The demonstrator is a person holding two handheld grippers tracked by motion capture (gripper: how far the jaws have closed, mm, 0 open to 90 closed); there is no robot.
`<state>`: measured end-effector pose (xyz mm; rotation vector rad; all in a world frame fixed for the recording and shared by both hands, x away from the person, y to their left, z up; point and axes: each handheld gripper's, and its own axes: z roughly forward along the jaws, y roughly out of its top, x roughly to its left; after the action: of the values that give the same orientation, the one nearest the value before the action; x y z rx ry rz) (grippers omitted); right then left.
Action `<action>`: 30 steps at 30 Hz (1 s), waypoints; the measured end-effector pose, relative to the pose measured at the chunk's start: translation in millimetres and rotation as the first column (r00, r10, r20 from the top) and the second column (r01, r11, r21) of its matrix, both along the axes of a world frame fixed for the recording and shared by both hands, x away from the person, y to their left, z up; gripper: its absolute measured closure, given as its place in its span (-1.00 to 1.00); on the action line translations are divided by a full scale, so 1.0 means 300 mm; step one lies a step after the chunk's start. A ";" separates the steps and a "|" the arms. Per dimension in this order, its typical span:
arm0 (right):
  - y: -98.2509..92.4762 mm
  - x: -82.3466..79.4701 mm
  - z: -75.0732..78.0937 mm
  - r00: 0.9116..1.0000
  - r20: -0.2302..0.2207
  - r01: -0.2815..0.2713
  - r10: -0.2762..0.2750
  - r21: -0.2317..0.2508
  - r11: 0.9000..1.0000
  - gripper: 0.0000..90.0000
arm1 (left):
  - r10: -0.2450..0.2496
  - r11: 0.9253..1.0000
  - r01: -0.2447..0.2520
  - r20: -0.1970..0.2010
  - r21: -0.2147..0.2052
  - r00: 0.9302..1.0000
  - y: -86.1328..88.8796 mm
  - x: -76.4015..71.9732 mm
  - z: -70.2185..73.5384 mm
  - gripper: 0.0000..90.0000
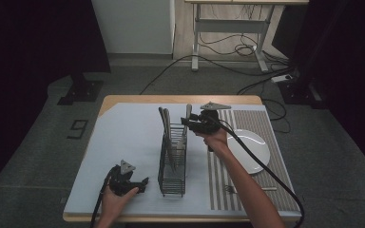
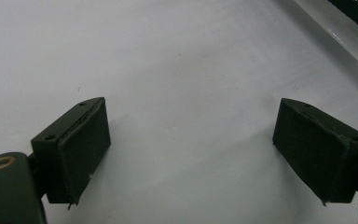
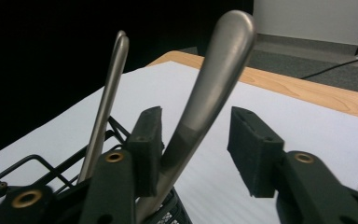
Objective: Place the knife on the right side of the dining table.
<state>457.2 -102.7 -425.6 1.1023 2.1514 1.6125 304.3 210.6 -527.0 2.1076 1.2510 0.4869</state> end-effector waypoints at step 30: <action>-0.018 -0.015 0.065 0.998 -0.042 -0.050 0.055 0.114 0.992 0.80 | 0.000 1.000 0.000 0.001 0.000 1.000 -0.001 0.000 -0.001 -0.76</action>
<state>452.6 -108.2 -406.0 1.1337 2.1577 1.7683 304.2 210.3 -527.2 2.1063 1.2508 0.4881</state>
